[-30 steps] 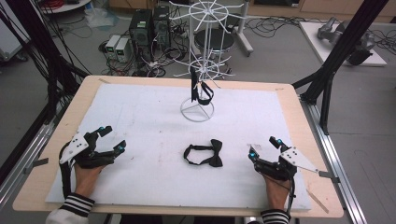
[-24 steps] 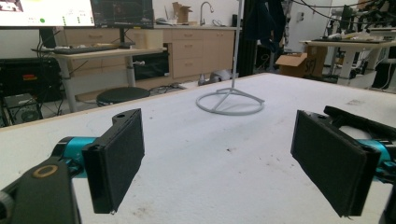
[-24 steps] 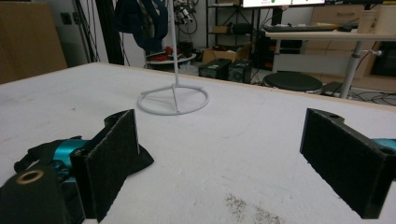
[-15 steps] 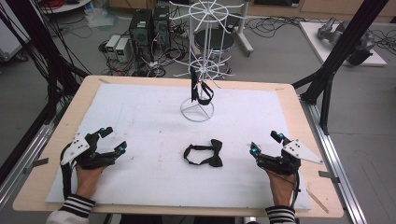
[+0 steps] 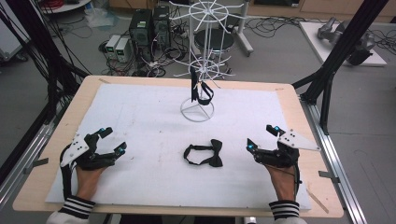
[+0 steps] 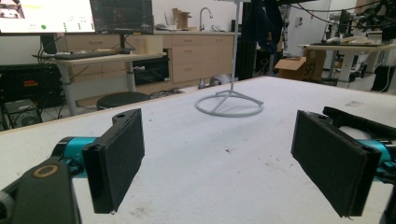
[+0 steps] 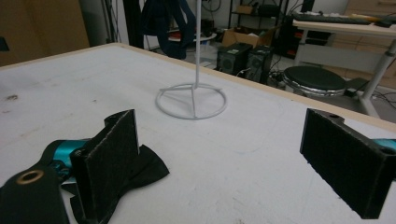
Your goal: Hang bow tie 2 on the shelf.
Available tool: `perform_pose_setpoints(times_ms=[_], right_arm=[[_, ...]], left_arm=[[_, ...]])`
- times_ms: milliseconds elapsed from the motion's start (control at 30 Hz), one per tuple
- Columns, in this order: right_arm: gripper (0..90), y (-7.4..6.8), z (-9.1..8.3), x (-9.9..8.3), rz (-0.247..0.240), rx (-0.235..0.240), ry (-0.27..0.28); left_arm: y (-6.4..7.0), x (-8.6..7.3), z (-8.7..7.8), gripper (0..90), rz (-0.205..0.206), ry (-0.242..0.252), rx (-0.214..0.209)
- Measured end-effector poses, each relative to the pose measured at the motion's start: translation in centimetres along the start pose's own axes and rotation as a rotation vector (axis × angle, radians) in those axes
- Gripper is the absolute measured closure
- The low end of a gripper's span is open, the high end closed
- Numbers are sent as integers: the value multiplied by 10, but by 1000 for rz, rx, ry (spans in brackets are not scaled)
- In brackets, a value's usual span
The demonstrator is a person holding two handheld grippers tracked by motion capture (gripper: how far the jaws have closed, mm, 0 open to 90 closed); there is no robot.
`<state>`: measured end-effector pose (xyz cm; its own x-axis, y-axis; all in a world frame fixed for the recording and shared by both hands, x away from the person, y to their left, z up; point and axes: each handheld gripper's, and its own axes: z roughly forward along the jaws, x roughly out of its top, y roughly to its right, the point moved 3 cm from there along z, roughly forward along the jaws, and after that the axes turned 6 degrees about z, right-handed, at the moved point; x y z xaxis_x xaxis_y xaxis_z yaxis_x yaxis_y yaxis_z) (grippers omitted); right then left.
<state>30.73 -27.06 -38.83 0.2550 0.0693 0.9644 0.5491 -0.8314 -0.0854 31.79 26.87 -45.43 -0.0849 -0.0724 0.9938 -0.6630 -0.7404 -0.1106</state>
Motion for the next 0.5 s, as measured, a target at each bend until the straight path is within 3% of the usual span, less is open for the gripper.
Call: perform_pose_setpoints(times_ms=[267, 500], right_arm=[[109, -3, 8, 13, -57, 32, -52], [110, -7, 15, 22, -79, 70, -92]], left_arm=[[0, 0, 0, 177, 4, 3, 1], [0, 0, 0, 177, 8, 5, 3]])
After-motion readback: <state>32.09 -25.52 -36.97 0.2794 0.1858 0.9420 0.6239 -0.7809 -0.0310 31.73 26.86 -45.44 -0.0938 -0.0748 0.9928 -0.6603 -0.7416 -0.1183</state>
